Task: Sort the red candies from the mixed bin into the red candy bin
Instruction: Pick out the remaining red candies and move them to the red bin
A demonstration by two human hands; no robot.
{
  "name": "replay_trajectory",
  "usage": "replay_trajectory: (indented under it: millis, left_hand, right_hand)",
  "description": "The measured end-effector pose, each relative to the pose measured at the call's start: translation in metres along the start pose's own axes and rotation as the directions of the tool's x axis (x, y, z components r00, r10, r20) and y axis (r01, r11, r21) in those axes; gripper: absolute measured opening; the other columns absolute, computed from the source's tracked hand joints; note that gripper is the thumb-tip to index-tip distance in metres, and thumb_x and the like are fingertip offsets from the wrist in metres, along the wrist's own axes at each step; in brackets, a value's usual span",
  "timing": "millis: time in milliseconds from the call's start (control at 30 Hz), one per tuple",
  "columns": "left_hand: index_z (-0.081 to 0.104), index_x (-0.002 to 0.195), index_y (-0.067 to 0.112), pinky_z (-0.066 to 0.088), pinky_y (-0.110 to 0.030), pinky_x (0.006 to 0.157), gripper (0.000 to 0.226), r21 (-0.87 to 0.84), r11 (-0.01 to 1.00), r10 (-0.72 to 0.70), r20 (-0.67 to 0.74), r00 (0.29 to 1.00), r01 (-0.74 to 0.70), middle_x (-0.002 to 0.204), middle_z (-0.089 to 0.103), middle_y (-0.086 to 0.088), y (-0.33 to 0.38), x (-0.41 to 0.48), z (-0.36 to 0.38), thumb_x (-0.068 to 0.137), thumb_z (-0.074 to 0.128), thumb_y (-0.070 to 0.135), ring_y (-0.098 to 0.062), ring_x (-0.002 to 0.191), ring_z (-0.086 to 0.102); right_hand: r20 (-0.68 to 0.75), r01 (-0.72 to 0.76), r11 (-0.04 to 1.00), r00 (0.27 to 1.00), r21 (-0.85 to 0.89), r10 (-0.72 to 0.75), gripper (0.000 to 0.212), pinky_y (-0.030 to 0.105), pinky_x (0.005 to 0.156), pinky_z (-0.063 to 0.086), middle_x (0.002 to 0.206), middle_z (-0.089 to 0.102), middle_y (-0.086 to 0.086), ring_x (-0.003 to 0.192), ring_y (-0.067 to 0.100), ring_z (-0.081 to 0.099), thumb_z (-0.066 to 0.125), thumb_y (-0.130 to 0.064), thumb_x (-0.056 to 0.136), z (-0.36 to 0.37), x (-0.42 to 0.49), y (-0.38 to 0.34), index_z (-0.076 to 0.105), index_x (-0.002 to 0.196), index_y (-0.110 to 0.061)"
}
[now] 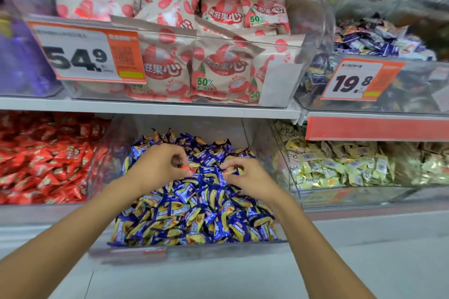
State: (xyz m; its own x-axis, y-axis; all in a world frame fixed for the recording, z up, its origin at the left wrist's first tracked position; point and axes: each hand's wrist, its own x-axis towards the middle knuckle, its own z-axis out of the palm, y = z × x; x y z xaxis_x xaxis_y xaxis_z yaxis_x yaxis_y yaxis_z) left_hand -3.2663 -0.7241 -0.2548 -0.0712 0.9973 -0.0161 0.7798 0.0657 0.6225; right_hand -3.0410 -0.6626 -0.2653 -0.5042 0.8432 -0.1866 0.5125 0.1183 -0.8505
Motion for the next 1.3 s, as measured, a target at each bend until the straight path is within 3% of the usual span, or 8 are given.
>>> replay_trajectory:
  millis: [200, 300, 500, 700, 867, 1000, 1100, 1300]
  left_hand:
    - [0.065, 0.098, 0.025, 0.053, -0.029, 0.066, 0.023, -0.054, 0.998, -0.012, 0.01, 1.0, 0.013, 0.088, 0.063, 0.009, -0.002, -0.022, -0.003, 0.08, 0.075, 0.014, -0.011, 0.062, 0.065]
    - [0.065, 0.103, 0.028, 0.055, -0.034, 0.072, 0.033, 0.012, 0.998, -0.064, 0.088, 0.994, 0.063, 0.091, 0.058, 0.006, -0.005, -0.025, -0.004, 0.078, 0.074, 0.01, -0.014, 0.074, 0.062]
    - [0.062, 0.109, 0.03, 0.052, -0.034, 0.08, 0.036, 0.083, 0.992, -0.101, 0.067, 0.993, 0.095, 0.1, 0.057, 0.009, -0.006, -0.026, -0.006, 0.077, 0.075, 0.029, -0.01, 0.087, 0.059]
    - [0.064, 0.103, 0.031, 0.039, -0.034, 0.088, 0.027, 0.38, 0.925, -0.047, 0.097, 0.994, 0.007, 0.094, 0.058, 0.013, -0.008, -0.036, -0.005, 0.078, 0.075, 0.036, -0.012, 0.097, 0.054]
    - [0.063, 0.11, 0.025, 0.053, -0.028, 0.078, 0.036, -0.092, 0.996, 0.001, -0.124, 0.992, -0.013, 0.099, 0.065, 0.007, 0.006, -0.045, -0.007, 0.077, 0.077, 0.019, -0.01, 0.078, 0.065]
    - [0.057, 0.097, 0.027, 0.049, -0.014, 0.067, 0.04, -0.246, 0.963, 0.075, -0.156, 0.985, -0.113, 0.092, 0.066, 0.01, 0.026, -0.059, -0.01, 0.068, 0.084, 0.023, -0.001, 0.07, 0.06]
    - [0.058, 0.103, 0.029, 0.043, -0.014, 0.079, 0.045, -0.115, 0.974, 0.172, -0.193, 0.966, -0.196, 0.099, 0.063, 0.015, 0.025, -0.074, -0.021, 0.066, 0.083, 0.035, 0.005, 0.089, 0.055]
    - [0.065, 0.109, 0.029, 0.043, -0.04, 0.088, 0.073, 0.295, 0.954, 0.18, -0.395, 0.901, -0.062, 0.106, 0.064, 0.008, -0.035, -0.114, -0.073, 0.054, 0.062, 0.077, -0.022, 0.104, 0.054]
  right_hand:
    - [-0.017, 0.044, 0.999, 0.999, 0.014, -0.043, 0.043, 0.026, 0.092, 0.046, 0.119, 0.051, -0.001, 0.109, 0.013, 0.056, 0.07, -0.009, 0.084, -0.002, -0.026, -0.003, 0.061, 0.124, -0.022]
    - [0.009, 0.045, 0.997, 0.999, 0.056, -0.046, 0.04, 0.018, 0.062, 0.047, 0.117, 0.059, 0.004, 0.074, -0.002, 0.057, 0.063, 0.007, 0.083, -0.003, -0.031, -0.004, 0.068, 0.106, -0.025]
    - [-0.117, 0.089, 0.975, 0.991, 0.202, -0.066, 0.034, 0.016, 0.079, 0.052, 0.104, 0.068, -0.003, 0.094, 0.01, 0.064, 0.061, 0.002, 0.088, -0.005, -0.035, -0.003, 0.067, 0.094, -0.032]
    - [-0.118, 0.102, 0.946, 0.991, 0.307, -0.069, 0.034, 0.028, 0.075, 0.057, 0.088, 0.07, 0.013, 0.075, 0.019, 0.068, 0.066, -0.006, 0.087, -0.003, -0.036, -0.001, 0.058, 0.119, -0.018]
    - [-0.082, 0.062, 0.916, 0.996, 0.397, -0.032, 0.025, 0.027, 0.071, 0.058, 0.093, 0.066, 0.014, 0.076, 0.018, 0.064, 0.056, -0.002, 0.093, 0.012, -0.038, -0.019, 0.058, 0.116, -0.01]
    - [0.071, -0.062, 0.744, 0.997, 0.665, 0.02, 0.021, 0.029, 0.075, 0.054, 0.101, 0.065, 0.013, 0.083, 0.019, 0.063, 0.056, -0.014, 0.095, 0.039, -0.04, -0.049, 0.057, 0.116, -0.01]
    - [0.114, -0.087, 0.751, 0.993, 0.654, 0.016, 0.026, 0.028, 0.076, 0.056, 0.109, 0.065, 0.018, 0.086, 0.023, 0.065, 0.063, -0.011, 0.09, 0.056, -0.045, -0.066, 0.057, 0.116, -0.007]
    - [0.095, -0.127, 0.738, 0.992, 0.662, 0.085, 0.017, 0.028, 0.07, 0.053, 0.116, 0.057, 0.018, 0.088, 0.023, 0.062, 0.057, -0.005, 0.093, 0.071, -0.052, -0.085, 0.056, 0.11, -0.009]
